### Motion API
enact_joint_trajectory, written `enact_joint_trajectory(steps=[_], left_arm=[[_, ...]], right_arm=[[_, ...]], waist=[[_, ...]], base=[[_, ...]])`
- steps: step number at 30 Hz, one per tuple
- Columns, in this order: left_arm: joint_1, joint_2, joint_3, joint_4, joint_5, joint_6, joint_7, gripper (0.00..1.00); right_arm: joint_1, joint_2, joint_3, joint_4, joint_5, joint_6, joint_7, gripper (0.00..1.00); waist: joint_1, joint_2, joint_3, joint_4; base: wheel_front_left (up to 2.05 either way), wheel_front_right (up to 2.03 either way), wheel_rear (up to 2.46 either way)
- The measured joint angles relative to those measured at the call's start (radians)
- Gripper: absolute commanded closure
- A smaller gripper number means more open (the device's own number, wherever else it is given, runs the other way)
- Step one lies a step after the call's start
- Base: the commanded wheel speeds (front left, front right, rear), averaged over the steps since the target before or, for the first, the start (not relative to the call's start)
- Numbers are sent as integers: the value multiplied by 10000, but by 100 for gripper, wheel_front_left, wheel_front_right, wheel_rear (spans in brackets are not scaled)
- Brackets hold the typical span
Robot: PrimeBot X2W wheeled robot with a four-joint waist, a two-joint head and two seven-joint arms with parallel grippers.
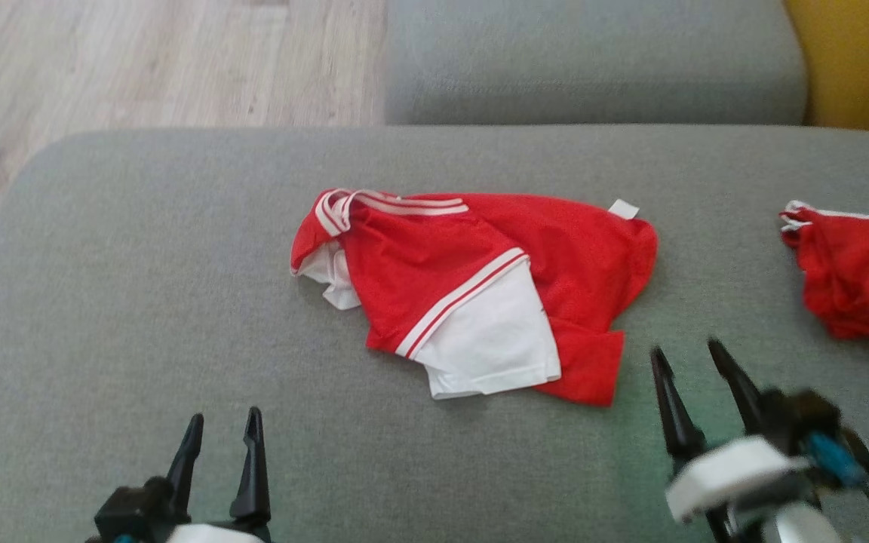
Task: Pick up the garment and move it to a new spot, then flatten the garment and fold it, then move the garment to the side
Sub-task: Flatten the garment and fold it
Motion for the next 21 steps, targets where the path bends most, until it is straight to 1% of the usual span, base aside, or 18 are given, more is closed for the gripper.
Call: enact_joint_trajectory(steps=[3, 6, 11, 15, 21], left_arm=[[-152, 0, 8, -33, 0, 8, 2, 0], [-436, -6, 29, -42, 33, 8, 0, 0], [-815, -92, 58, -35, 92, 0, -12, 0], [-871, -213, 52, 90, 178, -90, -19, 0], [-1001, -330, 58, 245, 188, -186, -31, 0]], right_arm=[[-813, -4, 330, 132, -249, 0, 213, 0], [-1786, -10, 706, 587, -591, 0, 522, 0], [-3008, -25, 1143, 1946, -635, 0, 1037, 0], [-3811, -36, 1198, 3133, -537, 0, 1296, 0], [-4509, -46, 1239, 4431, -194, 0, 1392, 0]], waist=[[1, 0, 282, 105], [3, 0, 622, 267], [3, 0, 1132, 706], [3, 0, 1441, 1143], [2, 0, 1670, 1685]], base=[[0, 0, 0], [0, 0, 0], [0, 0, 0], [0, 0, 0], [0, 0, 0]])
